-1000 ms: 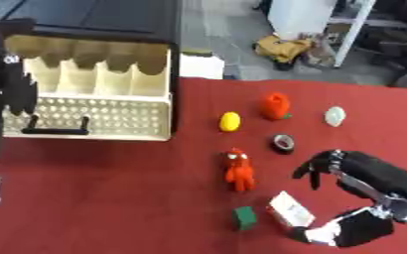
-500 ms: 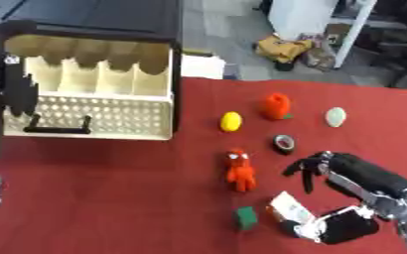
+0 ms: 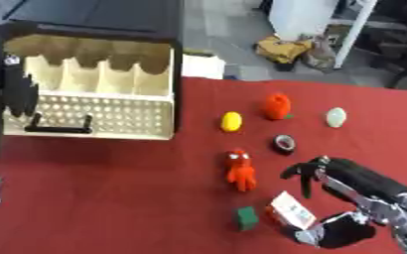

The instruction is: Pick up objects from table and place into drawer.

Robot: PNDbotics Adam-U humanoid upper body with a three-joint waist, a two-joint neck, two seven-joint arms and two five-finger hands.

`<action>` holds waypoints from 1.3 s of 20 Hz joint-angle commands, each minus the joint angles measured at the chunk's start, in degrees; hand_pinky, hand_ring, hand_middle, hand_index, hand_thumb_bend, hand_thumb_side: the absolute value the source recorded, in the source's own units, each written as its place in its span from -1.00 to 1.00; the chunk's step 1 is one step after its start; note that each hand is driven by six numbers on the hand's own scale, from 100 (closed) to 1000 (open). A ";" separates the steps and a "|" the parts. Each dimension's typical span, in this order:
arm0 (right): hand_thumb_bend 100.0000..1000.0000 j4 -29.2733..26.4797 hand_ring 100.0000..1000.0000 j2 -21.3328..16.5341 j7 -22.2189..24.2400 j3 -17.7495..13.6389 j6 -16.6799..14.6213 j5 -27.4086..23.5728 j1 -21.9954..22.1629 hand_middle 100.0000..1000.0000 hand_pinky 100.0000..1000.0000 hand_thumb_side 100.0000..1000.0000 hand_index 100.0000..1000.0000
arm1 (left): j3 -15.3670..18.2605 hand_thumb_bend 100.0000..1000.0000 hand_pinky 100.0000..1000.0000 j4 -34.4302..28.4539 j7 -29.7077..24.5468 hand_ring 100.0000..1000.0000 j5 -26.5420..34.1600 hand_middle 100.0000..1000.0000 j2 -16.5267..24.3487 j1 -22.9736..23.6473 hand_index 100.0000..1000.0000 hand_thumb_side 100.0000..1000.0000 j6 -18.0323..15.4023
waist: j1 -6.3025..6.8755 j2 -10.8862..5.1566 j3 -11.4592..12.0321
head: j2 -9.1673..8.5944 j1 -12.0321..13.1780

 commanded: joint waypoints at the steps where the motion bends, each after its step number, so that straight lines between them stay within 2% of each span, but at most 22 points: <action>1: -0.11 -0.65 0.62 -0.62 -0.26 -0.28 0.80 0.82 -0.22 -0.21 0.42 -0.47 0.61 | 0.16 -0.95 -0.94 -0.71 -0.29 -1.00 0.47 -1.00 0.31 -0.84 0.51 1.00 -0.05 | 0.17 -1.07 0.03 | 0.48 -0.35; 26: -0.17 -0.65 0.60 -0.69 -0.69 -1.57 6.30 -0.01 2.62 -0.15 0.43 -0.39 0.69 | 0.08 -0.95 -0.93 -0.71 -0.81 -1.00 0.19 -1.00 0.04 -0.37 0.46 1.00 -0.44 | 0.46 -0.50 0.27 | -0.02 -0.89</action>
